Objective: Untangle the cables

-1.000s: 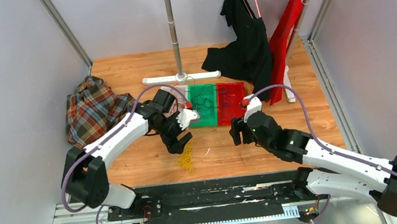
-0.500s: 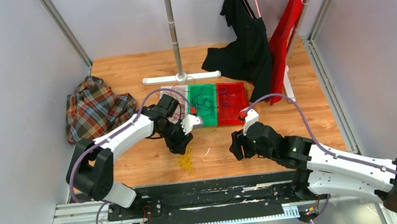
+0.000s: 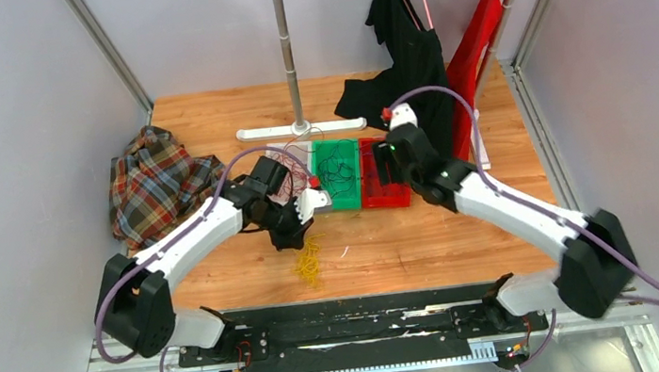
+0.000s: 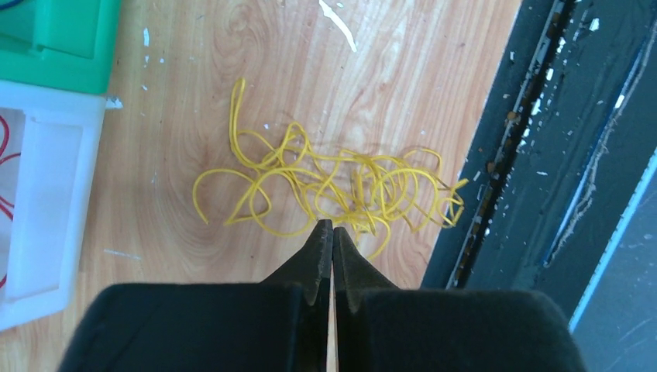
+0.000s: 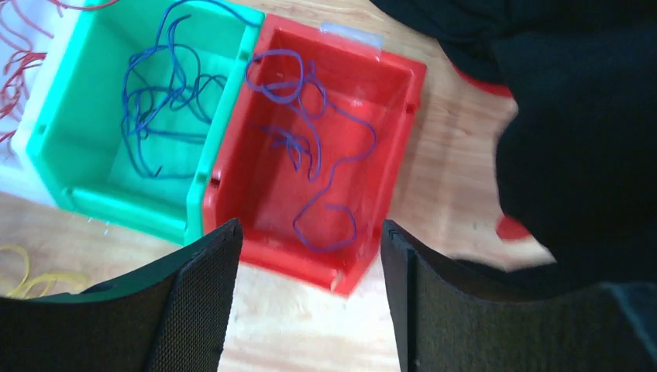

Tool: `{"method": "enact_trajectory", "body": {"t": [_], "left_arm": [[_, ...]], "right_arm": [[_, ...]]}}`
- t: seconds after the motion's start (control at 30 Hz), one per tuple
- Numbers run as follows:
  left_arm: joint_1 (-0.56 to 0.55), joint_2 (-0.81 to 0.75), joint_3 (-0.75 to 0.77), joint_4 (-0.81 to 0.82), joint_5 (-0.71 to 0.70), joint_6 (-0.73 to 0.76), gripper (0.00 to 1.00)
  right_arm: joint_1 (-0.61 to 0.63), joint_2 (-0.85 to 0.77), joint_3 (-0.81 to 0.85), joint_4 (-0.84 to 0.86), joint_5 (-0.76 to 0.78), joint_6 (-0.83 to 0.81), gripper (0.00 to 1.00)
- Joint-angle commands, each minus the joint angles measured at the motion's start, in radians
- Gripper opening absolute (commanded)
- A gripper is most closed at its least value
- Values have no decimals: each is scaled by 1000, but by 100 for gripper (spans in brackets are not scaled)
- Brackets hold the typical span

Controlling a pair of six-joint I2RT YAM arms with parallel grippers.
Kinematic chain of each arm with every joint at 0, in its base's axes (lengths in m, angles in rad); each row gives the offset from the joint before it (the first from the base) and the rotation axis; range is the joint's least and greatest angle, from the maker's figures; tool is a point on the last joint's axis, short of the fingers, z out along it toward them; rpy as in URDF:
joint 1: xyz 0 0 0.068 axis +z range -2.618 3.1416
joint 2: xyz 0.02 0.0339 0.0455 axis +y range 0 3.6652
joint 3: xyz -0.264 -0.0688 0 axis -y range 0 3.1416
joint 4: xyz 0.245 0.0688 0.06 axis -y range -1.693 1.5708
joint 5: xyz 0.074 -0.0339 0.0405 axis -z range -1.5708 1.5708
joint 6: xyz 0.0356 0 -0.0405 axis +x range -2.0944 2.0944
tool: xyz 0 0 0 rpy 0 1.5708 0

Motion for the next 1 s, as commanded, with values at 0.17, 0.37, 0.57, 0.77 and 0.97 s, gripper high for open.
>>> {"method": "enact_trajectory", "body": {"t": [0.17,0.37,0.57,0.77,0.97], "left_arm": [[34,-143,57,-116,-14,15,16],[40,-177,87,-151,-36,21,45],[46,-182,110,-160,-49,16,48],[51,-182,142,-181,-67,26,47],[63,-180,187,-199,-68,23,47]], "right_arm": [[-96,386,187,74,-49,-155,63],[-100,520,231,108,-82,-157,60],[-101,580,253,142,-62,-197,28],[-102,429,199,175,-48,-221,1],[-101,199,162,171,-84,-216,1]]}}
